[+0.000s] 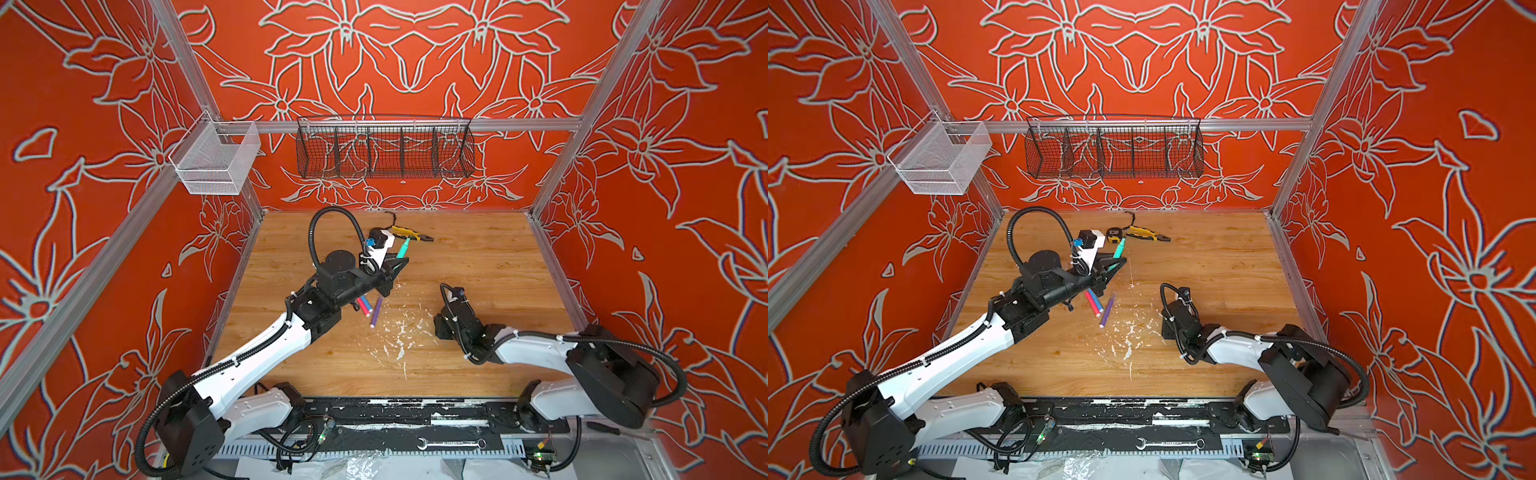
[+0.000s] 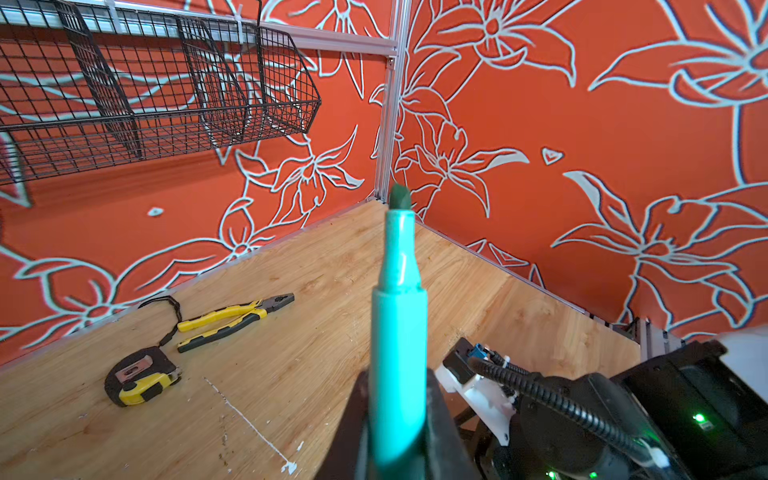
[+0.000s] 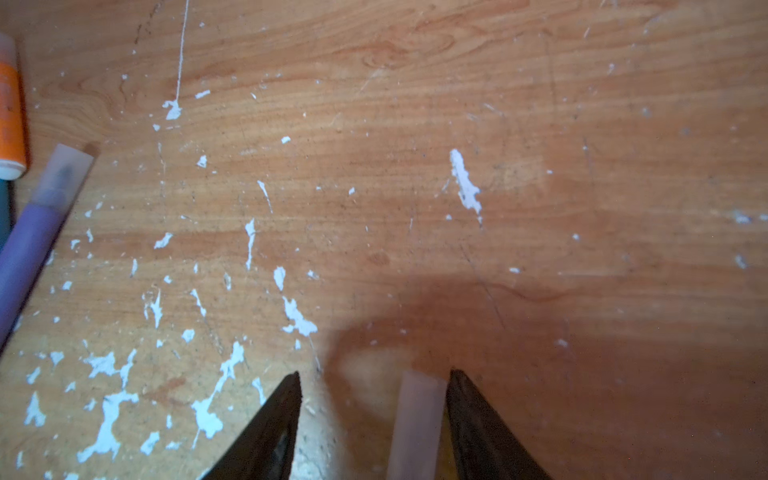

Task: Insert the pens into the pen caps
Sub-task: 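Close the right gripper on the translucent cap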

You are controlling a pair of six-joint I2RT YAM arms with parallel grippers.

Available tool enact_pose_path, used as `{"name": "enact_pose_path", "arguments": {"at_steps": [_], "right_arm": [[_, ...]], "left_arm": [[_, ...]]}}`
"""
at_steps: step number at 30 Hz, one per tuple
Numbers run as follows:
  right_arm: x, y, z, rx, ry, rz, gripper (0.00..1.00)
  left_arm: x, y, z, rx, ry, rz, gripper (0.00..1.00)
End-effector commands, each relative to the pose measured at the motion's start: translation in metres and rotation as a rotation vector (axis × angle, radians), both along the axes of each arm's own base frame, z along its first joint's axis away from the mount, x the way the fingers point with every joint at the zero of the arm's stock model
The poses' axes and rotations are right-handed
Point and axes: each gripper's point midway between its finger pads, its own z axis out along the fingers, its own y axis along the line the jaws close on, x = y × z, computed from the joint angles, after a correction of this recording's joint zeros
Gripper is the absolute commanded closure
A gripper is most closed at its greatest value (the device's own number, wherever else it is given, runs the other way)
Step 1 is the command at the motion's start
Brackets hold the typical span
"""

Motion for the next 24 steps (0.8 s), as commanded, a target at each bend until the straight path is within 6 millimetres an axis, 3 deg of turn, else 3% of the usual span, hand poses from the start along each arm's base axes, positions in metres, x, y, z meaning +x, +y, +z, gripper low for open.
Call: {"name": "enact_pose_path", "arguments": {"at_steps": [1, 24], "right_arm": [[-0.027, -0.015, -0.041, -0.081, 0.172, 0.007, 0.47], [-0.036, -0.027, -0.026, -0.197, 0.23, 0.016, 0.63]], "left_arm": [[-0.005, 0.002, 0.009, -0.017, -0.022, -0.002, 1.0], [-0.004, 0.005, 0.009, -0.012, -0.032, 0.012, 1.0]]}}
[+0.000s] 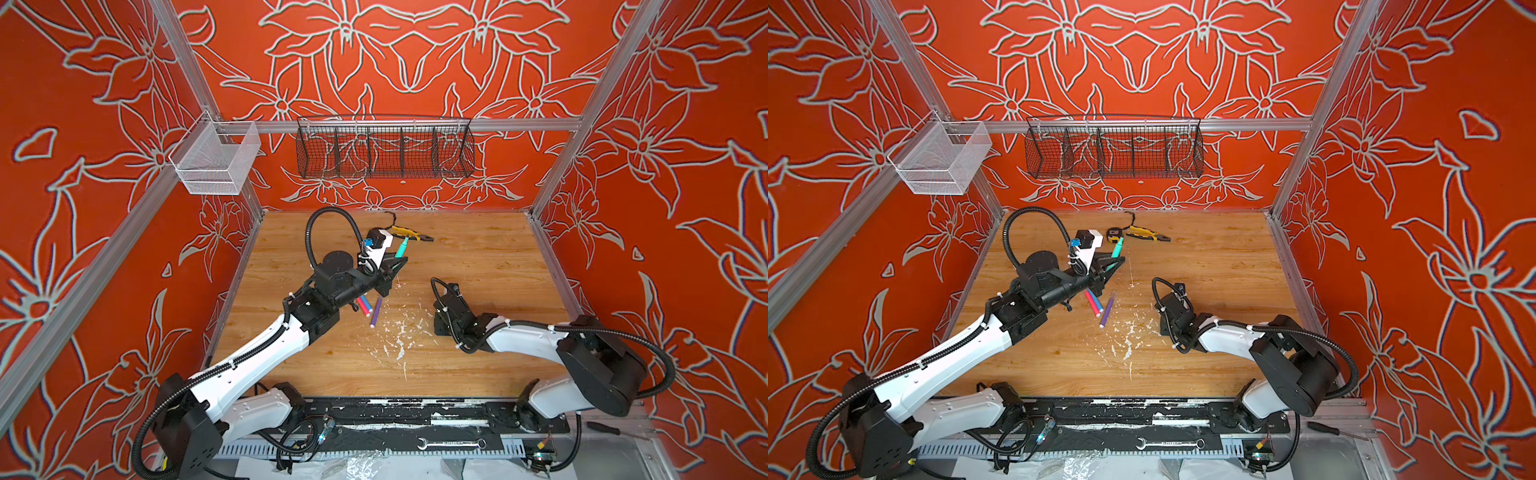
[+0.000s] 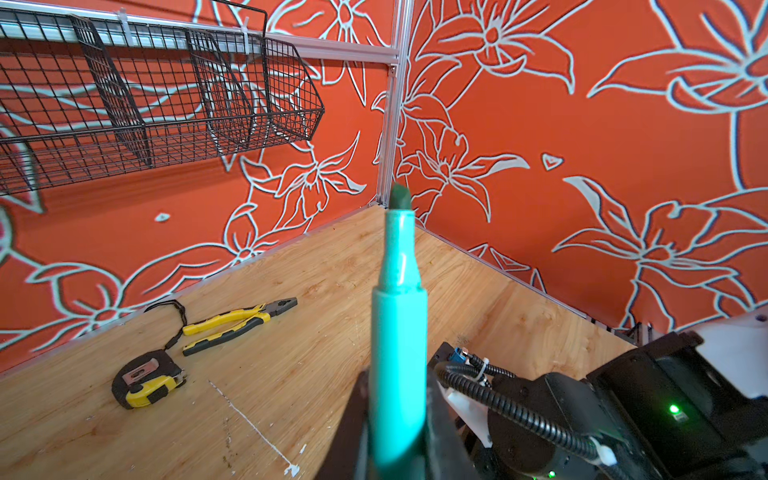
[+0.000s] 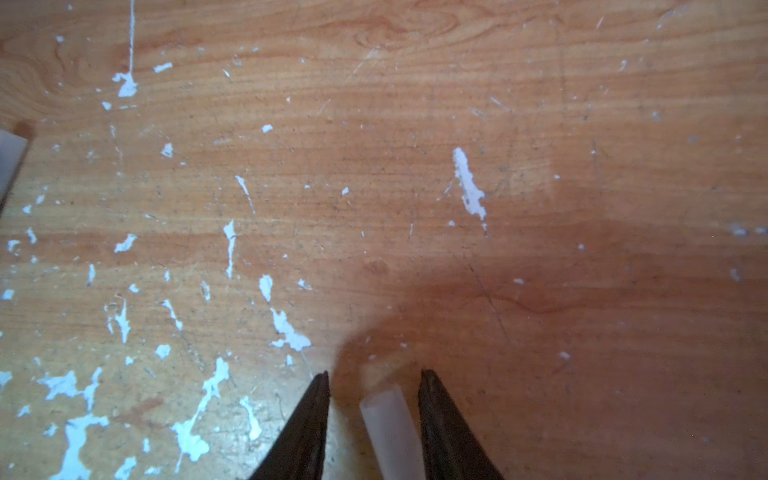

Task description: Insert the pens into the pen caps

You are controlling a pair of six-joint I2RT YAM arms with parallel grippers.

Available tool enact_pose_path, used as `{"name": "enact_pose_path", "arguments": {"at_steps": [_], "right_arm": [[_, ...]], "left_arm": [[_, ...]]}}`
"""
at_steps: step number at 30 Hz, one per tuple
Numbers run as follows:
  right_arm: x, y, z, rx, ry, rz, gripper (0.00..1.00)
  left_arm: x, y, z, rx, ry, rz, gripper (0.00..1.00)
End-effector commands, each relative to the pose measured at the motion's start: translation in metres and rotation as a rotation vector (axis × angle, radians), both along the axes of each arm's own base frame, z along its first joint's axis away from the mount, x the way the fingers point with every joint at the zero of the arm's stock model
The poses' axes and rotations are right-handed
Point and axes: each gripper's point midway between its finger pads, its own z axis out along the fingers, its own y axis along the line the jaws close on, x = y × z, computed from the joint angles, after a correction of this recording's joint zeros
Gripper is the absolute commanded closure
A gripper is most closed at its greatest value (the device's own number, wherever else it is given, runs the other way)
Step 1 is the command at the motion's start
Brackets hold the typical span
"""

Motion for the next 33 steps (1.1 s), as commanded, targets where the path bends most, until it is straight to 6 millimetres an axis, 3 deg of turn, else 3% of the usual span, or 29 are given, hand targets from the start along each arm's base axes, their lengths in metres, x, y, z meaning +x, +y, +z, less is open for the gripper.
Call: {"name": "enact_pose_path", "arguments": {"at_steps": [1, 5, 12, 17, 21, 26, 33], "right_arm": [[-0.0327, -0.0221, -0.0225, -0.097, 0.133, 0.014, 0.64], [-0.0338, -0.0224, -0.0205, -0.098, 0.129, 0.019, 0.68], [-0.034, -0.0237, -0.0248, -0.118, 0.142, 0.012, 0.86], [-0.0327, -0.0219, -0.0228, -0.109, 0.135, 0.013, 0.86], [-0.032, -0.0254, -0.0229, -0.139, 0.142, 0.005, 0.79], [-0.032, -0.0303, -0.0245, -0.184, 0.155, 0.001, 0.78], [-0.031, -0.026, -0.0225, -0.158, 0.136, 0.014, 0.88]], "left_arm": [[-0.0022, 0.0013, 0.0033, -0.004, -0.019, 0.001, 1.0], [-0.0025, 0.0015, 0.0038, -0.005, -0.018, 0.001, 1.0], [-0.0026, 0.0014, 0.0041, -0.005, -0.02, 0.0, 1.0], [-0.0023, 0.0017, 0.0034, -0.004, -0.019, 0.003, 1.0], [-0.0023, 0.0016, 0.0037, -0.003, -0.02, 0.002, 1.0], [-0.0014, 0.0016, 0.0033, -0.002, -0.02, 0.005, 1.0], [0.0005, 0.001, 0.001, 0.005, -0.016, 0.008, 1.0]]}}
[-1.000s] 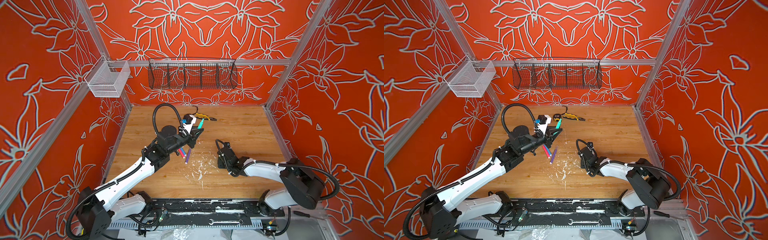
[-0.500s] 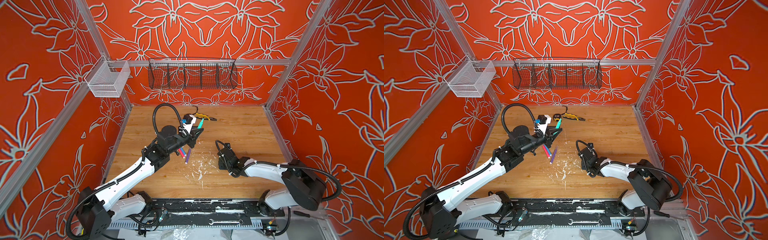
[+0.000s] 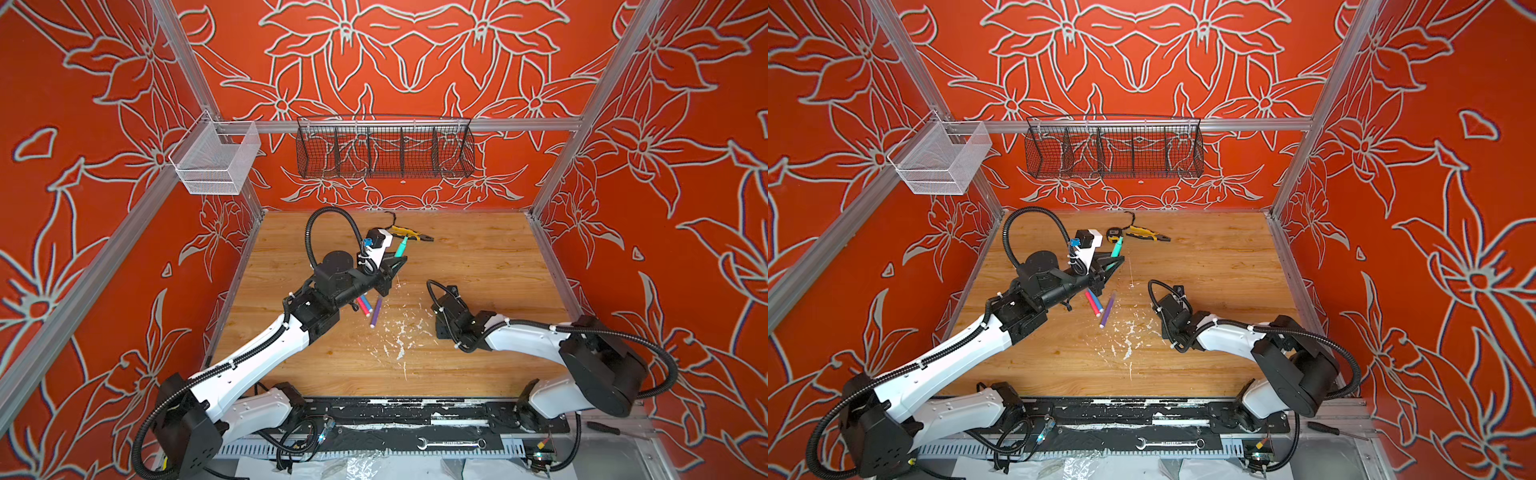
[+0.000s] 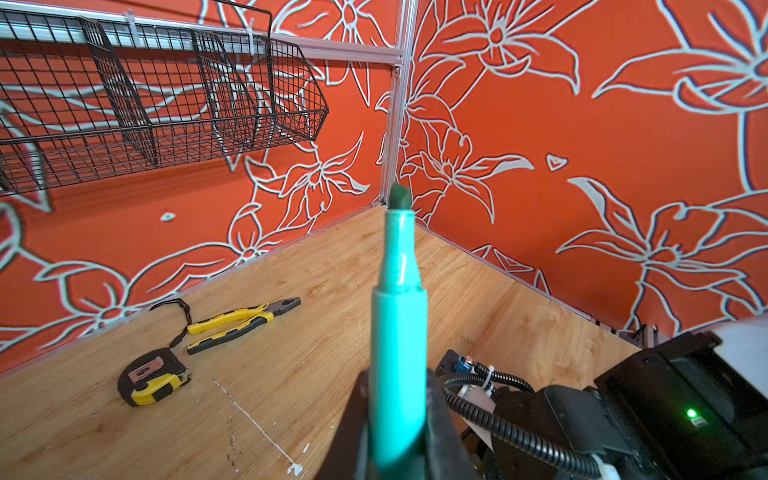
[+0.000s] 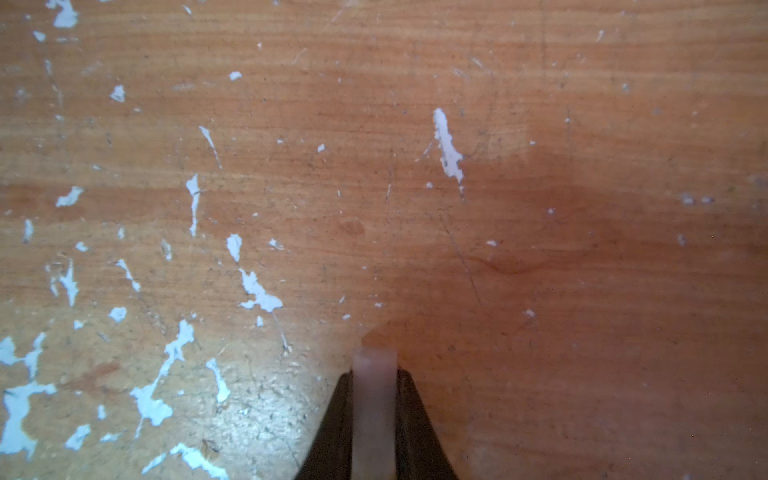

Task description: Insert the pens into the pen caps

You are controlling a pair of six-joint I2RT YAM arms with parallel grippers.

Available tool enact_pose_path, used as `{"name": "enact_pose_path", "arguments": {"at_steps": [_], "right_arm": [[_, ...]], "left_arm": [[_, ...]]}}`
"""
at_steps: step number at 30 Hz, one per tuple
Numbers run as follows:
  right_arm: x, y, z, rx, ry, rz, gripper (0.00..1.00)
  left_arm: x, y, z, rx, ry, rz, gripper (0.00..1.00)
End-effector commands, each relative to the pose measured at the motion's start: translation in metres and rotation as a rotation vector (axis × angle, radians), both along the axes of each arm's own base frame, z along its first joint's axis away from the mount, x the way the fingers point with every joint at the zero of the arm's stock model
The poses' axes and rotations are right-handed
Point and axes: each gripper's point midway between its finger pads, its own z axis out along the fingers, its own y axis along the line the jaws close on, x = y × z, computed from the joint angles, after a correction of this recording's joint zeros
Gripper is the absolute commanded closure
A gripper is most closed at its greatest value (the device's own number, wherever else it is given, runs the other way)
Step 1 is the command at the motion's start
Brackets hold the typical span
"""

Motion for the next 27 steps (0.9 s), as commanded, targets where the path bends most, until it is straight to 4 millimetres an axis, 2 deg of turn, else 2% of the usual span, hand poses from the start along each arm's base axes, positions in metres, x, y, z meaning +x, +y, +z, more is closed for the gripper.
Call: {"name": "enact_pose_path", "arguments": {"at_steps": [1, 5, 8, 10, 14, 20, 23, 27], "right_arm": [[-0.022, -0.018, -0.02, -0.065, 0.084, -0.001, 0.89], [-0.022, -0.015, -0.009, -0.004, 0.036, 0.002, 0.93], [-0.022, -0.02, 0.012, 0.05, -0.04, -0.014, 0.94], [-0.022, -0.026, 0.034, 0.091, -0.113, -0.029, 0.94], [-0.026, -0.041, 0.089, 0.198, -0.292, -0.044, 0.94], [-0.04, -0.055, 0.182, 0.392, -0.555, -0.014, 0.97], [-0.045, -0.052, 0.226, 0.479, -0.648, 0.034, 0.98], [-0.044, -0.037, 0.269, 0.551, -0.72, 0.105, 1.0]], "left_arm": [[-0.001, 0.0, 0.002, 0.002, -0.018, 0.0, 1.0], [-0.002, -0.001, 0.002, 0.0, -0.016, -0.009, 1.0], [-0.002, -0.001, 0.002, -0.001, -0.014, -0.009, 1.0], [-0.003, -0.002, 0.003, -0.003, -0.015, -0.014, 1.0], [-0.006, -0.003, 0.005, -0.013, -0.015, -0.033, 1.0], [-0.007, -0.006, 0.005, -0.018, -0.009, -0.048, 1.0], [-0.009, -0.007, 0.005, -0.024, -0.006, -0.059, 1.0], [-0.012, -0.012, 0.006, -0.038, 0.003, -0.094, 1.0]]}}
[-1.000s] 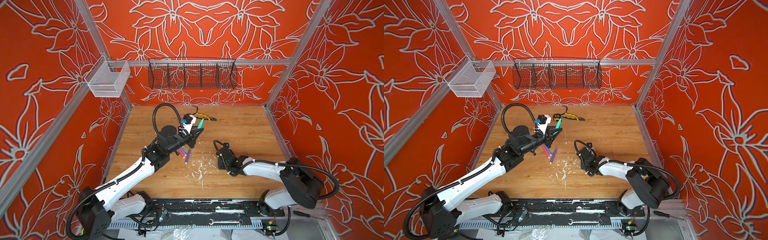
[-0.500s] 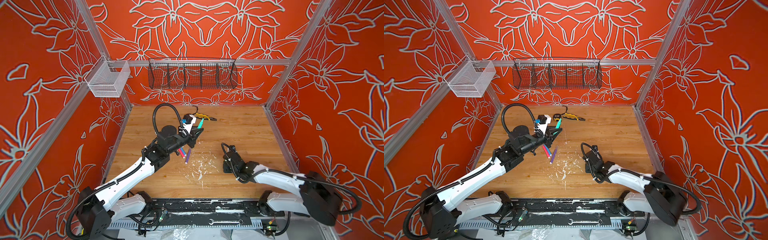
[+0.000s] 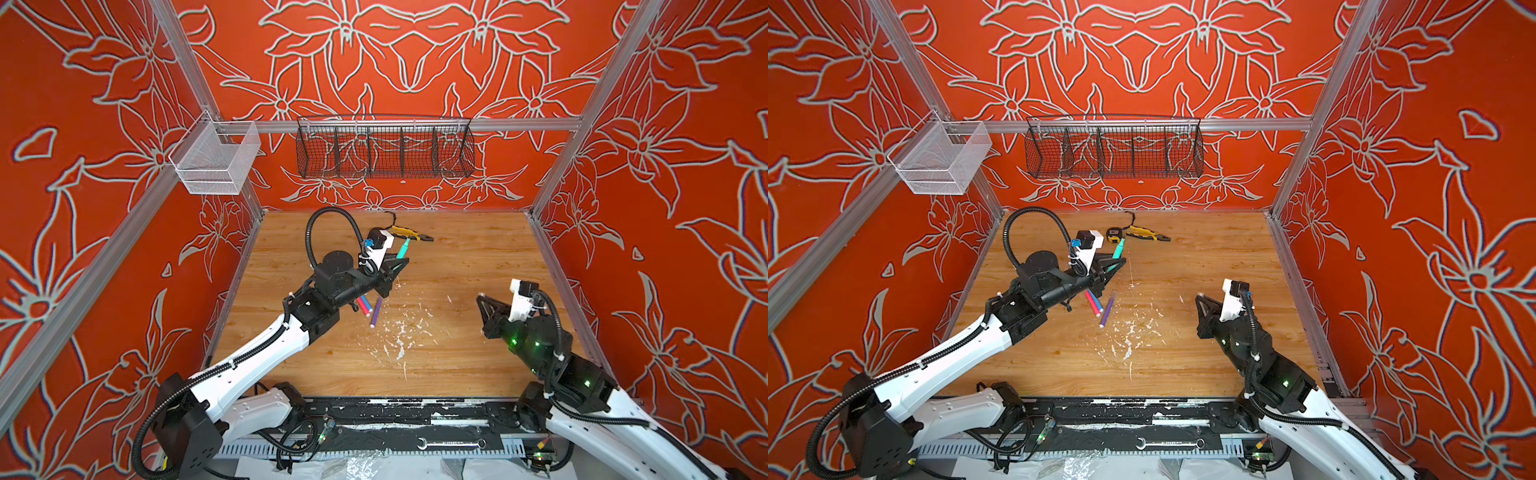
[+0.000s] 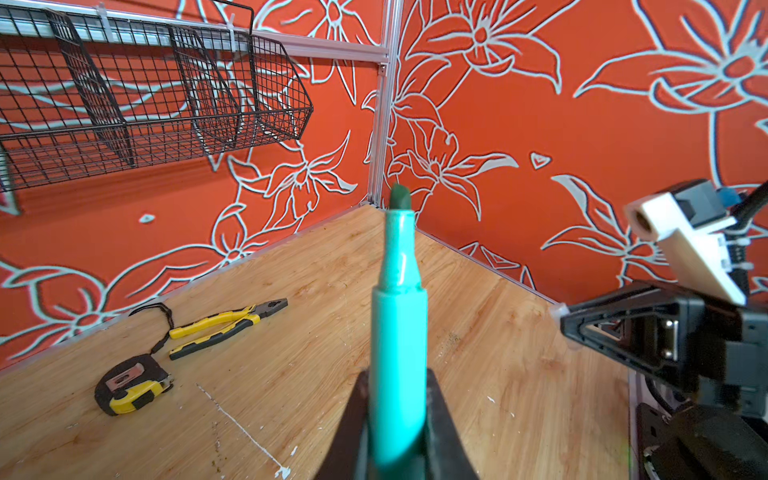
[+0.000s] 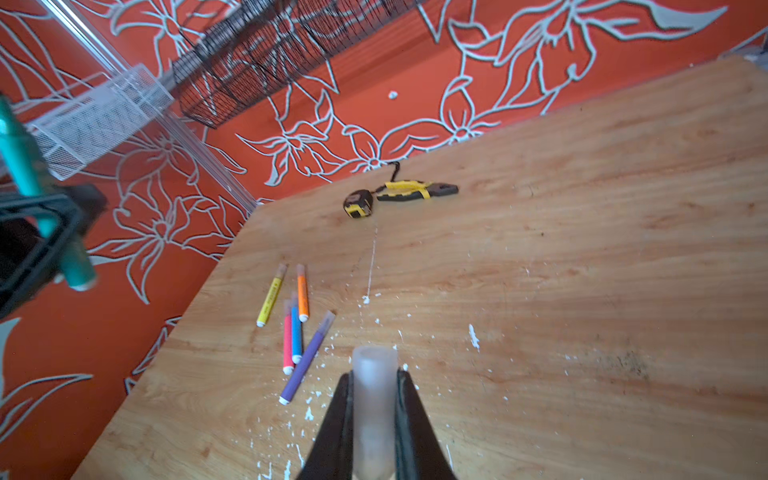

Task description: Insert the pens into the pen caps

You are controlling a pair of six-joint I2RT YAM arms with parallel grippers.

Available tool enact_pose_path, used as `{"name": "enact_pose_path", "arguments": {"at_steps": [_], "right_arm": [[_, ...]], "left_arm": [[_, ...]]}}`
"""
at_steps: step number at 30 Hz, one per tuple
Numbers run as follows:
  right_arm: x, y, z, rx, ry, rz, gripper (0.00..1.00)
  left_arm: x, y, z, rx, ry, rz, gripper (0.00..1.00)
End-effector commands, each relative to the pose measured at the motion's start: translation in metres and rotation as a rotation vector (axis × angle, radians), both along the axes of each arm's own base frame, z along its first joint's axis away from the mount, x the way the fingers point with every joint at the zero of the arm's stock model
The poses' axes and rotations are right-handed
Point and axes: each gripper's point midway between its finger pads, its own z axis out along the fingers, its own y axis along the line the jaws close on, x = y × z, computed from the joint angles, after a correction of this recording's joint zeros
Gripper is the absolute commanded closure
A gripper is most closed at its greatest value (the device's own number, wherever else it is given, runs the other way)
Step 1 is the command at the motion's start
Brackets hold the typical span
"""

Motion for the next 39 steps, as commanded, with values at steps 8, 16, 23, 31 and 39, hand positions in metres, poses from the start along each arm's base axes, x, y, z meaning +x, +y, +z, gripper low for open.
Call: {"name": "enact_pose_path", "arguments": {"at_steps": [8, 16, 23, 31, 39], "right_arm": [[0.012, 0.043, 0.122, 0.121, -0.245, 0.146, 1.0], [-0.006, 0.075, 0.236, 0.363, -0.555, 0.338, 1.0], [-0.004, 0.088, 0.209, 0.33, -0.58, 0.383, 1.0], [-0.019, 0.083, 0.202, 0.436, -0.638, 0.423, 1.0], [-0.002, 0.105, 0.189, 0.446, -0.597, 0.454, 1.0]], "left_arm": [[-0.007, -0.014, 0.006, -0.042, 0.015, -0.086, 1.0], [-0.009, -0.016, 0.005, -0.048, 0.016, -0.103, 1.0], [-0.007, -0.019, 0.006, -0.055, 0.023, -0.111, 1.0], [-0.022, -0.027, 0.013, -0.105, 0.052, -0.204, 1.0], [-0.029, -0.026, 0.016, -0.12, 0.05, -0.225, 1.0]]}}
